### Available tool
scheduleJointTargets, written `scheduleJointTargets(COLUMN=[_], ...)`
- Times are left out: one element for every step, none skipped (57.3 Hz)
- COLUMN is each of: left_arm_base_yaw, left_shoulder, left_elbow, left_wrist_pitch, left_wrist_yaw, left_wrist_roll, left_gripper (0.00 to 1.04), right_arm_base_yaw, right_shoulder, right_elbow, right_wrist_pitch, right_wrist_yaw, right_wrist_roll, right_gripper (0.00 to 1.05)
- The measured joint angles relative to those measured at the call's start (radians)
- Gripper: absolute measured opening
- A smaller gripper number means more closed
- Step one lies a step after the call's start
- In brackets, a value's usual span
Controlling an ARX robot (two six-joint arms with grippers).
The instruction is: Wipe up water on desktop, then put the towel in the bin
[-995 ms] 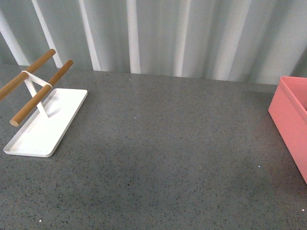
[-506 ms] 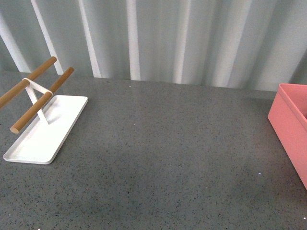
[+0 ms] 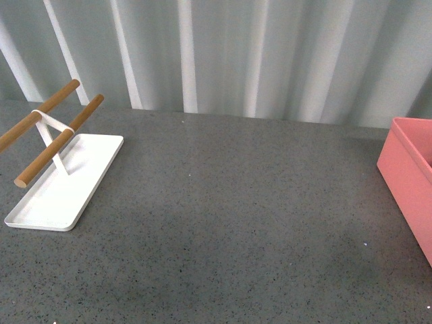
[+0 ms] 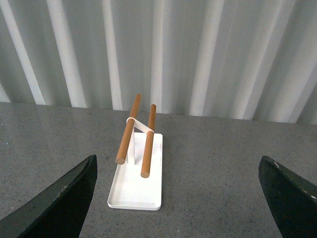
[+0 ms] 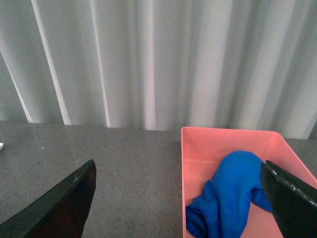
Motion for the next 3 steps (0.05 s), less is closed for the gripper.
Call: scheduleJointTargets(left_arm_base_yaw=[0.0, 0.0, 0.0], left_shoulder=[0.0, 0.0, 0.0], left_elbow=[0.0, 0.0, 0.0], left_wrist_pitch=[0.0, 0.0, 0.0], left_wrist_yaw=[0.0, 0.0, 0.0], left_wrist_roll=[0.0, 0.0, 0.0], left_gripper=[0.98, 0.98, 0.98], right_arm_base_yaw=[0.0, 0.0, 0.0], right_shoulder=[0.0, 0.0, 0.0], right_elbow=[0.0, 0.0, 0.0], right_wrist_pitch=[0.0, 0.0, 0.0], right_wrist_yaw=[0.0, 0.0, 0.0], right_wrist_roll=[0.0, 0.0, 0.0], right_gripper=[0.98, 0.98, 0.98])
